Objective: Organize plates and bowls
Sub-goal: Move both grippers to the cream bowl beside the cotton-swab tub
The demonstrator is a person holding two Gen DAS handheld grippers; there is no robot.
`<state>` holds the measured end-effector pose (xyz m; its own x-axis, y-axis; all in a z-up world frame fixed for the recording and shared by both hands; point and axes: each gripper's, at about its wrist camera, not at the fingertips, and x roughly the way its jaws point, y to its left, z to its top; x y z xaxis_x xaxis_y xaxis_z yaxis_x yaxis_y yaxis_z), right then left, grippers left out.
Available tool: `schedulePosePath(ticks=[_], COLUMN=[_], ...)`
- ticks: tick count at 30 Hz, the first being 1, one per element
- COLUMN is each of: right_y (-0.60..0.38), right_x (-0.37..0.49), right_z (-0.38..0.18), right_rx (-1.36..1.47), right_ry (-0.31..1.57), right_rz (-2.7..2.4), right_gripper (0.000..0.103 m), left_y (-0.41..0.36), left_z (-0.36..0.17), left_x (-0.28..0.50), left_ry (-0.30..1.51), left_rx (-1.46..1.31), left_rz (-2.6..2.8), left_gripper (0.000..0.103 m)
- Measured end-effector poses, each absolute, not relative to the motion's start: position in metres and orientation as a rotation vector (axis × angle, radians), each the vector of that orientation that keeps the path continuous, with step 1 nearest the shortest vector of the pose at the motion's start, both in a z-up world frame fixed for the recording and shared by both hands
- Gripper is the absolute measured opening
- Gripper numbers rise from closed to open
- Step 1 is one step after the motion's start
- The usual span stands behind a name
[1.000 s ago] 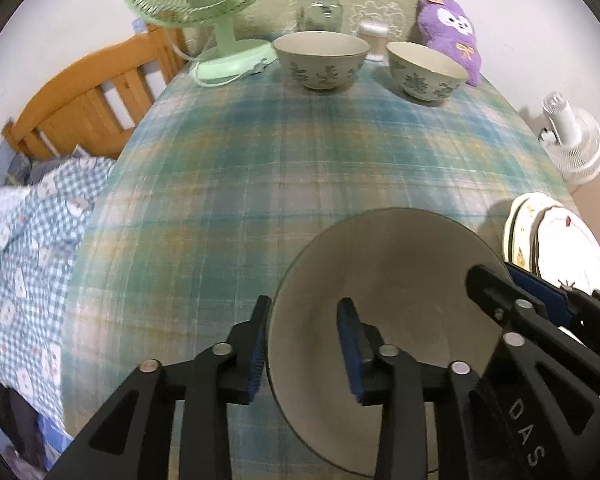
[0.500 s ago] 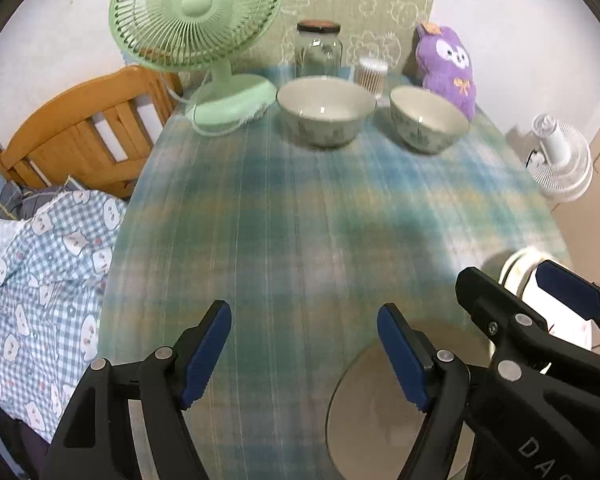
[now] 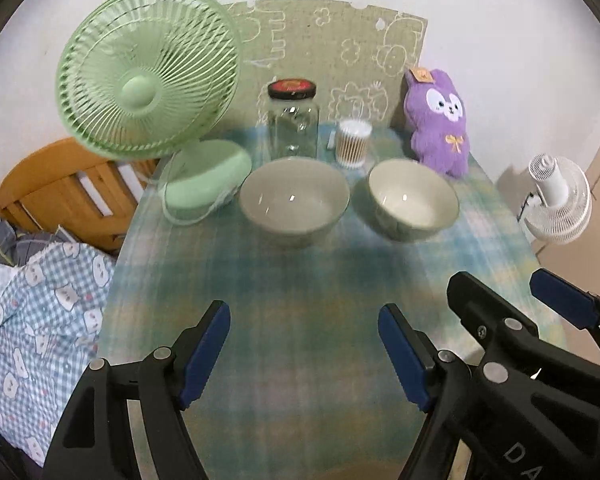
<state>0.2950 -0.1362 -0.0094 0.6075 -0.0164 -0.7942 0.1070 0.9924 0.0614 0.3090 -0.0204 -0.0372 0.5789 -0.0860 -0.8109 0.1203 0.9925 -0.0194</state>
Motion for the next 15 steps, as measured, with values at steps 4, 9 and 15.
schedulePosePath(ticks=[4, 9, 15], right_y=[-0.16, -0.187, -0.217], right_x=[0.325, 0.354, 0.393], right_z=[-0.013, -0.02, -0.038], right_rx=[0.093, 0.068, 0.084], right_ry=[0.902, 0.891, 0.908], right_rz=[-0.071, -0.059, -0.043], right_gripper=[0.074, 0.068, 0.063], left_y=[-0.039, -0.064, -0.097], left_z=[-0.041, -0.051, -0.061], left_x=[0.334, 0.36, 0.393], left_ry=[0.943, 0.958, 0.943], left_rx=[0.014, -0.019, -0.005], left_rz=[-0.114, -0.122, -0.068], left_gripper=[0.073, 0.062, 0.056])
